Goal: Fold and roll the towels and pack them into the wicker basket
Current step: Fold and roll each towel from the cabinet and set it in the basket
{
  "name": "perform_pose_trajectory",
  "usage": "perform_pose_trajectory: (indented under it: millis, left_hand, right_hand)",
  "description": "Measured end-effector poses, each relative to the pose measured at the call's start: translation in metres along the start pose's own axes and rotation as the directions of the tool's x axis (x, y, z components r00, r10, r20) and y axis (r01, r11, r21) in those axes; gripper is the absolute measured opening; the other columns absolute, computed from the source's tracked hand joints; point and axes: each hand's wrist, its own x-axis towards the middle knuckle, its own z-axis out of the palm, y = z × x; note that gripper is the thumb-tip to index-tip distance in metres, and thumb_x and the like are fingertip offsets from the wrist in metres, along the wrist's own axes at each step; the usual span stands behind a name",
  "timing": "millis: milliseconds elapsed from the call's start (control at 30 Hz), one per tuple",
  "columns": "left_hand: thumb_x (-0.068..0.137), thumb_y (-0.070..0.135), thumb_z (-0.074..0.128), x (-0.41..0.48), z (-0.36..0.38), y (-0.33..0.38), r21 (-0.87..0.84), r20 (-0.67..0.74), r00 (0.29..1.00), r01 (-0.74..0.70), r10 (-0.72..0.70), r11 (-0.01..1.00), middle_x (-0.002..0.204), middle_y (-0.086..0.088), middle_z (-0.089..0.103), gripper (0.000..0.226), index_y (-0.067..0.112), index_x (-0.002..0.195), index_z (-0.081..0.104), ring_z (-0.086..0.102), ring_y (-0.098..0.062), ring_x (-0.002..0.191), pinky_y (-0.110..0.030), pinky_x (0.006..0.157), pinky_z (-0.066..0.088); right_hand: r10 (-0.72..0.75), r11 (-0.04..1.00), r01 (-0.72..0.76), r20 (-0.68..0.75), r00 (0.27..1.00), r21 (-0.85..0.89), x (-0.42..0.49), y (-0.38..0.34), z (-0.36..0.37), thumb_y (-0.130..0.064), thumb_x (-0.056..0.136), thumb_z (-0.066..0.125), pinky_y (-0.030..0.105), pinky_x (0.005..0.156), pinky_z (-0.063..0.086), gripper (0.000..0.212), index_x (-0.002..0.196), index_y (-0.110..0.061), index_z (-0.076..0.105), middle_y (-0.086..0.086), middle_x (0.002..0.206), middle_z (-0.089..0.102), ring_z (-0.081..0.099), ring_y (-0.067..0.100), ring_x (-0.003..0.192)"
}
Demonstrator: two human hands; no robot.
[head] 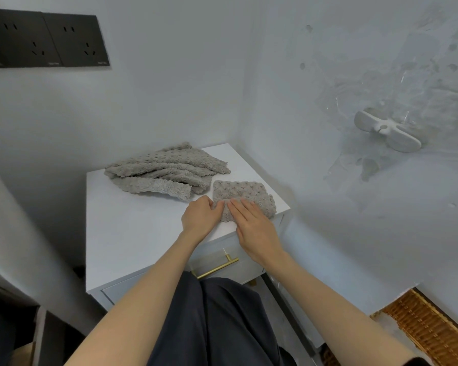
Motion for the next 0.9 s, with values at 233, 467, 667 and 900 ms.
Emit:
perform_pose_trajectory:
  millis: [233,467,667,900]
  left_hand:
    - [0.092,0.043,0.047,0.0,-0.002,0.005,0.016,0.009,1.0,0.008,-0.008,1.0,0.055,0.002,0.042,0.045,0.017,0.056,0.036,0.047,-0.025,0.062,-0.028,0.057,0.035]
    - [0.094,0.043,0.045,-0.003,-0.003,0.009,0.065,-0.004,1.0,0.014,-0.014,0.998,0.059,-0.001,0.044,0.047,0.014,0.058,0.039,0.054,-0.03,0.067,-0.028,0.057,0.036]
    - [0.099,0.025,0.045,-0.014,-0.006,0.008,0.216,-0.153,0.921,-0.324,0.359,0.921,0.109,-0.006,0.053,0.022,0.008,0.11,0.054,0.05,-0.024,0.099,-0.035,0.064,0.044]
    - [0.093,0.018,0.05,-0.019,-0.011,-0.01,0.167,-0.016,0.848,-0.52,0.529,0.838,0.122,0.0,0.061,0.034,0.014,0.126,0.058,0.051,-0.018,0.116,-0.027,0.095,0.039]
  right_hand:
    - [-0.003,0.999,0.005,0.049,0.999,-0.042,-0.002,0.02,-0.01,-0.003,0.082,0.068,0.045,0.102,0.044,0.047,0.128,-0.002,0.058,0.014,0.129,0.06,0.058,0.03,0.119]
    - [0.042,0.999,-0.04,0.121,0.992,-0.021,-0.008,0.052,-0.012,-0.018,0.101,0.045,0.025,0.115,0.016,0.044,0.143,-0.008,0.04,0.008,0.147,0.041,0.038,0.022,0.137]
    - [0.114,0.993,-0.111,0.192,0.975,-0.027,-0.009,0.062,-0.013,-0.027,0.103,0.033,0.025,0.111,0.027,0.048,0.15,-0.02,0.025,-0.004,0.155,0.028,0.023,0.011,0.143]
    - [0.154,0.988,-0.157,0.246,0.957,-0.009,-0.003,0.064,-0.017,-0.02,0.1,0.038,0.033,0.093,0.046,0.049,0.148,-0.021,0.029,-0.001,0.149,0.037,0.034,0.016,0.136]
